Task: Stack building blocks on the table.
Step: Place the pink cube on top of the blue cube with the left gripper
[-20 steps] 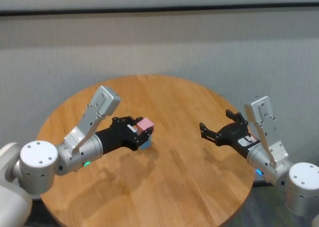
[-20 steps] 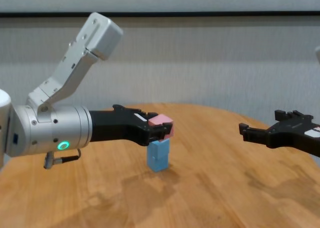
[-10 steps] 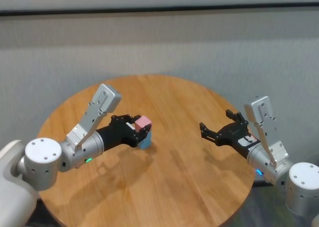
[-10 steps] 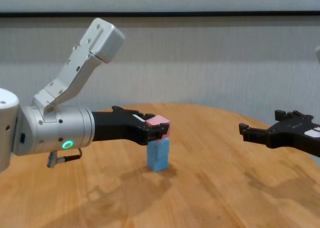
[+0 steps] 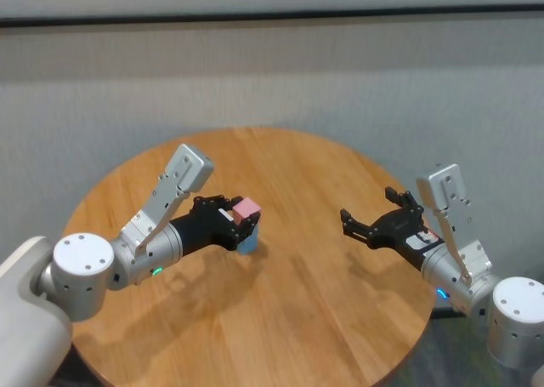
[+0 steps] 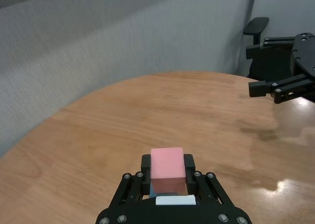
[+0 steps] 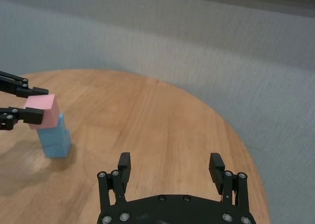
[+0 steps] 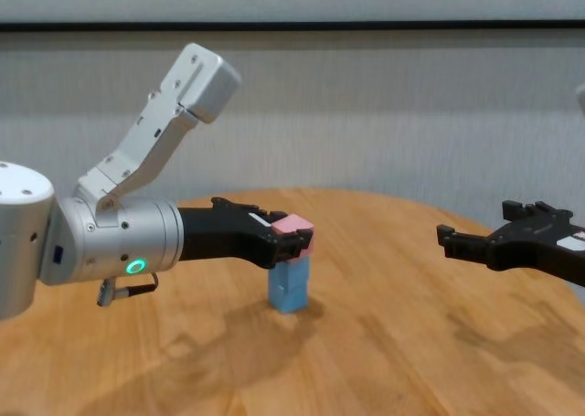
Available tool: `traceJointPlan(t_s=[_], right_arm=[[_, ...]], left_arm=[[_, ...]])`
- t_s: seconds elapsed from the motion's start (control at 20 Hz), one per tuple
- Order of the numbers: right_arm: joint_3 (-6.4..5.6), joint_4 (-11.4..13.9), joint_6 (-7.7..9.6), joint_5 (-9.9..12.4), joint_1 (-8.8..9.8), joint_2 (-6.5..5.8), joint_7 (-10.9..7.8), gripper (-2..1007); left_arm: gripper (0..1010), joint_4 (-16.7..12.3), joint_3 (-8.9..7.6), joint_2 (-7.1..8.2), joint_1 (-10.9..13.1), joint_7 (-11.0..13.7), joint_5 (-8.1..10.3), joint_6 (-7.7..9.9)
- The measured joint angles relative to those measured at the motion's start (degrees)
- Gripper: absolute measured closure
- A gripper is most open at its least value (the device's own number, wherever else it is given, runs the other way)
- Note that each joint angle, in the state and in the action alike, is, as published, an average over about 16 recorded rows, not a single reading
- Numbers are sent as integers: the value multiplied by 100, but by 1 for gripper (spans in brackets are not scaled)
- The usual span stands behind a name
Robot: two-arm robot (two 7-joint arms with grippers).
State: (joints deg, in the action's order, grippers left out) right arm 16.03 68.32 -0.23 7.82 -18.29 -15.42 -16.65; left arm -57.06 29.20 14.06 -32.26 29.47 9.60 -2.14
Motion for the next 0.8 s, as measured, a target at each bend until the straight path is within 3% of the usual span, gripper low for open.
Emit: traceJointPlan(t_s=[0.55, 0.8], right_arm=[[0, 0, 0, 0, 0, 0, 0, 4], [0, 0, 0, 0, 0, 0, 0, 4]], left_arm=[[596, 228, -24, -92, -94, -28, -115, -123], [544, 254, -53, -104, -103, -25, -132, -145]])
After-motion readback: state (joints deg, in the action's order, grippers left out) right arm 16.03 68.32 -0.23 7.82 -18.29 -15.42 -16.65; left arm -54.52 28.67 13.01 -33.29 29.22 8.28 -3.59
